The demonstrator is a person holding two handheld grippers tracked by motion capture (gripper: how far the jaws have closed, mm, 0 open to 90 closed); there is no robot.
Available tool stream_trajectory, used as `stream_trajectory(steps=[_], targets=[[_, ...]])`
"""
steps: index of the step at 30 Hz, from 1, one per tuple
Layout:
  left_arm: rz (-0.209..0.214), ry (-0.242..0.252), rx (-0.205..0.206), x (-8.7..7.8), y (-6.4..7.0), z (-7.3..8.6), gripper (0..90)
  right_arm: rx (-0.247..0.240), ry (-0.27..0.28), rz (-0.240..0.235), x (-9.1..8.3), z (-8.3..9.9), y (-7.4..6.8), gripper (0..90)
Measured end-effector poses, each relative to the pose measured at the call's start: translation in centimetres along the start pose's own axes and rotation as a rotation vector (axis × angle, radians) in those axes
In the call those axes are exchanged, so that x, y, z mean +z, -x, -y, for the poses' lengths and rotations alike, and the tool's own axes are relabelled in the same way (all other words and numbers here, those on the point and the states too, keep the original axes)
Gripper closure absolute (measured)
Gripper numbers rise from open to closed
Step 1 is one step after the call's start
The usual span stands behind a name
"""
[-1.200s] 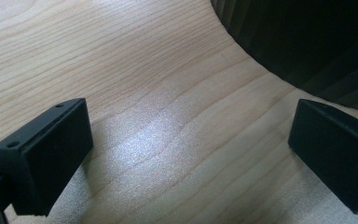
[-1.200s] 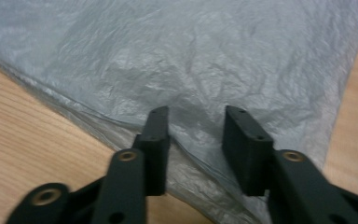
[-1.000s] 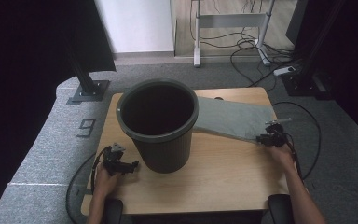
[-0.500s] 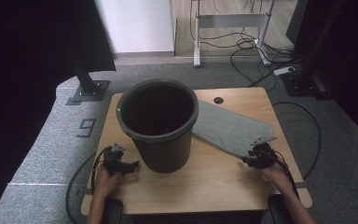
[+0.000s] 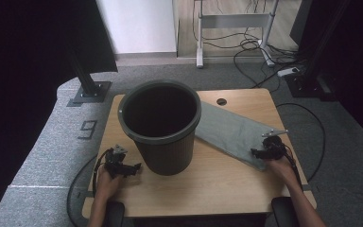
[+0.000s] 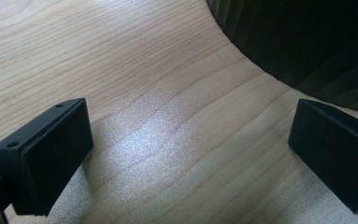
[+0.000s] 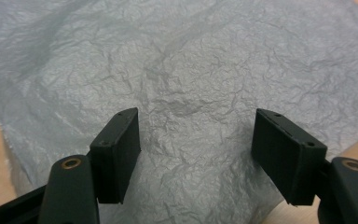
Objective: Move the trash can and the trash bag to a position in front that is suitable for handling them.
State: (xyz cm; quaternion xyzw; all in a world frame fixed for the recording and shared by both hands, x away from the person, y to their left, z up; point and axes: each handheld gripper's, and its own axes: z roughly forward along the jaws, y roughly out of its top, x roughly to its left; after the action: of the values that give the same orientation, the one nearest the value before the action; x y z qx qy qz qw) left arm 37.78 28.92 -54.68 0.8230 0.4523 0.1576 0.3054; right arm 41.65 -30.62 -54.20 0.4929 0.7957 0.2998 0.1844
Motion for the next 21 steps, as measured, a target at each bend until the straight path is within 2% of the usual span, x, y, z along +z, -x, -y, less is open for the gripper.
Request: stream_trajectory(steps=[2, 4, 5, 6, 7, 9, 10, 11, 12, 14, 16, 17, 19, 21], targets=[[0.000, 0.000, 0.000, 0.0, 0.0, 0.0, 0.0, -0.010, -0.001, -0.013, -0.3, 0.3, -0.5, 30.7], [0.000, 0.000, 0.001, 0.0, 0.0, 0.0, 0.0, -0.034, 0.009, -0.035, -1.1, 1.5, -2.2, 28.6], [0.001, 0.000, 0.001, 0.0, 0.0, 0.0, 0.0, -0.034, 0.009, -0.035, -1.1, 1.5, -2.2, 28.6], [0.000, 0.000, 0.001, 0.0, 0.0, 0.0, 0.0, -0.046, 0.013, -0.045, -1.4, 1.9, -2.9, 28.4], [0.000, 0.000, 0.001, 0.0, 0.0, 0.0, 0.0, -0.074, 0.001, -0.070, -2.1, 2.5, -4.3, 27.0], [0.000, 0.000, 0.000, 0.0, 0.0, 0.0, 0.0, -0.089, -0.010, -0.085, -2.3, 2.7, -4.8, 26.4], [-0.001, 0.000, 0.000, 0.0, 0.1, 0.0, 0.0, -0.126, -0.036, -0.107, -2.8, 2.9, -5.7, 25.2], [-0.001, 0.000, 0.001, 0.0, 0.1, 0.0, 0.0, -0.148, -0.034, -0.110, -3.2, 2.8, -6.1, 22.9], [-0.001, 0.000, 0.000, 0.0, 0.1, 0.0, 0.0, -0.147, -0.016, -0.107, -3.6, 2.6, -6.1, 21.5], [-0.001, 0.000, 0.000, 0.0, 0.1, 0.0, 0.0, -0.113, 0.030, -0.078, -4.2, 1.5, -5.1, 20.7], [-0.002, 0.000, 0.000, 0.0, 0.1, 0.0, 0.0, -0.075, 0.068, -0.049, -4.4, 0.3, -3.6, 20.5], [-0.002, -0.001, 0.000, 0.0, 0.1, 0.0, 0.0, -0.050, 0.074, -0.017, -4.1, -0.6, -2.3, 20.6], [-0.001, 0.001, 0.000, 0.0, 0.1, 0.0, 0.0, -0.006, 0.059, 0.027, -3.2, -1.8, -0.3, 21.3], [-0.004, 0.001, -0.003, 0.0, 0.1, 0.0, 0.0, 0.037, 0.037, 0.049, -1.8, -2.6, 1.6, 22.0]])
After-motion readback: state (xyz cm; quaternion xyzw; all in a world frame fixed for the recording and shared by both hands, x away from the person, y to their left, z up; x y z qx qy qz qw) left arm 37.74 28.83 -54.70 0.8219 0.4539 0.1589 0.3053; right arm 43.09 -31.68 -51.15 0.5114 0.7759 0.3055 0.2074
